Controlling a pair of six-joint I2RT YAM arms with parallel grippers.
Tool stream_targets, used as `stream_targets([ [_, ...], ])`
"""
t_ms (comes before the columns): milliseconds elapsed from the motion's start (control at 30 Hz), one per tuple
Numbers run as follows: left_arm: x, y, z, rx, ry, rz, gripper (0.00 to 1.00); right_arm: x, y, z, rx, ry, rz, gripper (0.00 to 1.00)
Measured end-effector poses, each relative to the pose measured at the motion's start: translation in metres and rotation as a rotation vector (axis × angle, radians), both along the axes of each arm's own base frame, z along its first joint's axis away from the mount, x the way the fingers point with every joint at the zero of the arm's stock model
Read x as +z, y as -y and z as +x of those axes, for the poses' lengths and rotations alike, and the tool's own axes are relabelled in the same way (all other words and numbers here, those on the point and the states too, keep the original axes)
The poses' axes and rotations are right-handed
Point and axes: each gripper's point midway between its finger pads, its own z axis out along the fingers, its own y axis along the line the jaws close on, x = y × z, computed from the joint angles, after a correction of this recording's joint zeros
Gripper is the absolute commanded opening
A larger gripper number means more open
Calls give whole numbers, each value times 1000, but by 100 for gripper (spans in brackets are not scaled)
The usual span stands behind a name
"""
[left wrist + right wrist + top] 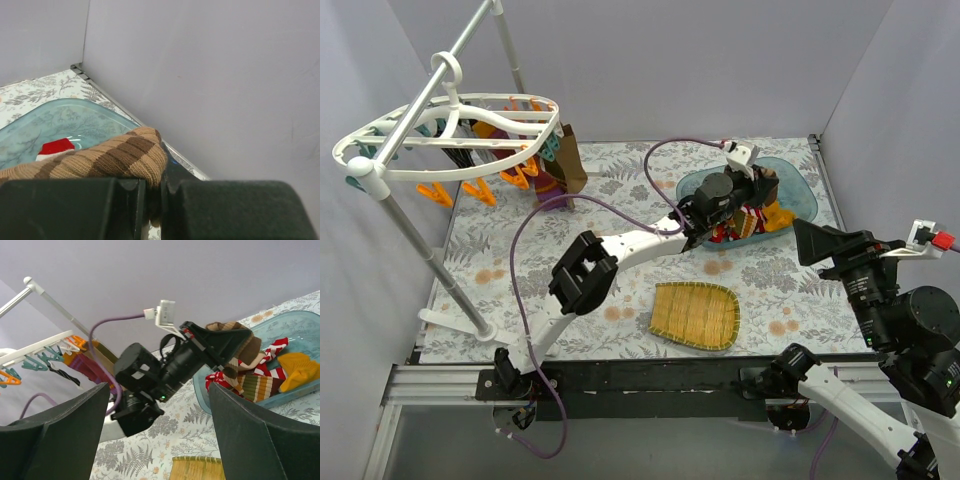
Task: Remove the socks clipped to the hanger
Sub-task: Place the sock in the bin.
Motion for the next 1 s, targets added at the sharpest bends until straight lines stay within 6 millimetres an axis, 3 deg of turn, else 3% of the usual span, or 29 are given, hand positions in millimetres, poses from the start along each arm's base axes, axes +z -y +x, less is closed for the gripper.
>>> stream_targets([
  [67,-14,11,6,-13,-8,-1,3,1,1,-1,-1,2,2,88],
  [133,-40,18,10,-26,-41,13,3,0,2,-2,0,-1,-1,88],
  [333,-152,17,24,-30,-216,129,31,-3,1,-2,7,-8,-9,88],
  [433,-185,10,30,-29,-280,168,39,-5,-1,-3,17,-15,-16,88],
  [500,-189,7,32,-32,-296,174,43,-5,-2,-3,20,-15,-17,88],
  [700,-166,4,37,-50,-278,136,59,-6,-4,-3,28,-16,-19,88],
  [1000,-108,-8,21,-86,-231,84,66,-12,-14,4,45,-40,-42,88],
])
